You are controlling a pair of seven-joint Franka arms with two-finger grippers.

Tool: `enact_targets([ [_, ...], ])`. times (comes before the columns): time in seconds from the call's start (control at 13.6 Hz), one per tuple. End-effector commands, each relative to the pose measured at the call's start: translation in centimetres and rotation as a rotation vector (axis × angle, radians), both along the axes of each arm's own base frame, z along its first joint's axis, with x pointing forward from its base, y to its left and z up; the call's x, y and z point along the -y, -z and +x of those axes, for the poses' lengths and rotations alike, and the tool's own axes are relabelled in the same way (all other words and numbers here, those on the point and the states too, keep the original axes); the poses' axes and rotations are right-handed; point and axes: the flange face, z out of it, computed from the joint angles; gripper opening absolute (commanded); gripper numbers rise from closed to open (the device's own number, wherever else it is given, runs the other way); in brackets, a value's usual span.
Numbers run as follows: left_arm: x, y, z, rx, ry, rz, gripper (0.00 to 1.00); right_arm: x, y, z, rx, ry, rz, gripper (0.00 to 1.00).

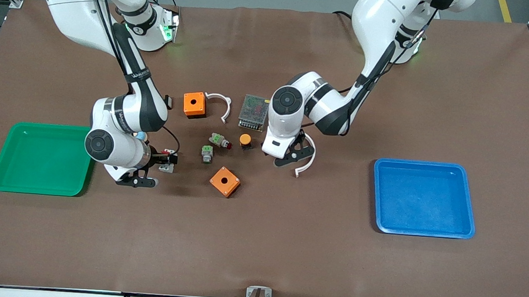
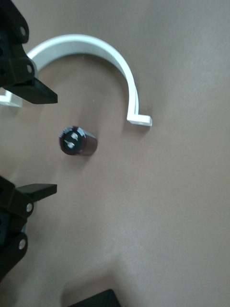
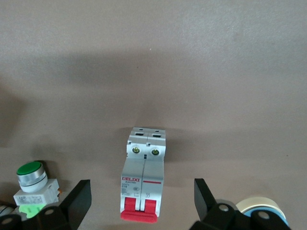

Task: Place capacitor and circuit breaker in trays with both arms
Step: 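Close the right gripper on the breaker while the left gripper grips the capacitor, then carry the breaker to the green tray while the left gripper carries the capacitor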

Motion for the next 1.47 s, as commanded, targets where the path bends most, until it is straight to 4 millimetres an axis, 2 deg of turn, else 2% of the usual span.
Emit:
enact_targets([
  [0.0, 0.4, 2.2, 0.3, 0.036, 0.002, 0.026, 0.75, -0.2, 0.7, -0.6, 0.0, 0.025, 0.008, 0.94],
  [0.15, 0.0, 3.2, 0.1, 0.028, 0.009, 0.044, 0.74, -0.1, 1.6, -1.1, 0.016, 0.03, 0.007, 0.93],
  [0.37, -0.1, 4.6, 0.2, 0.031, 0.022, 0.055, 0.74, -0.3, 1.8, -1.4, 0.007, 0.027, 0.005, 0.78],
  [0.73, 0.0, 4.1, 0.5, 0.044, 0.027, 0.043, 0.57, -0.4, 1.8, -1.4, 0.004, 0.058, -0.002, 0.33],
  [0.88, -0.2, 4.5, 0.6, 0.04, 0.027, 0.045, 0.54, -0.4, 1.5, -1.4, 0.003, 0.067, -0.002, 0.22],
  [1.03, -0.3, 4.4, 0.6, 0.04, 0.013, 0.045, 0.45, 0.2, 0.0, -0.9, -0.008, 0.071, 0.001, 0.18],
  [1.1, -0.2, 4.3, 0.5, 0.039, 0.011, 0.042, 0.38, 1.3, -1.2, -0.3, -0.02, 0.076, 0.006, 0.18],
  [1.32, -0.2, 3.8, 0.7, 0.045, 0.008, 0.035, 0.03, 5.8, -6.1, 2.0, -0.054, 0.122, 0.01, 0.16],
  [1.39, -0.3, 3.3, 1.0, 0.05, 0.006, 0.032, 0.0, 8.4, -7.9, 2.7, -0.067, 0.137, -0.006, 0.16],
])
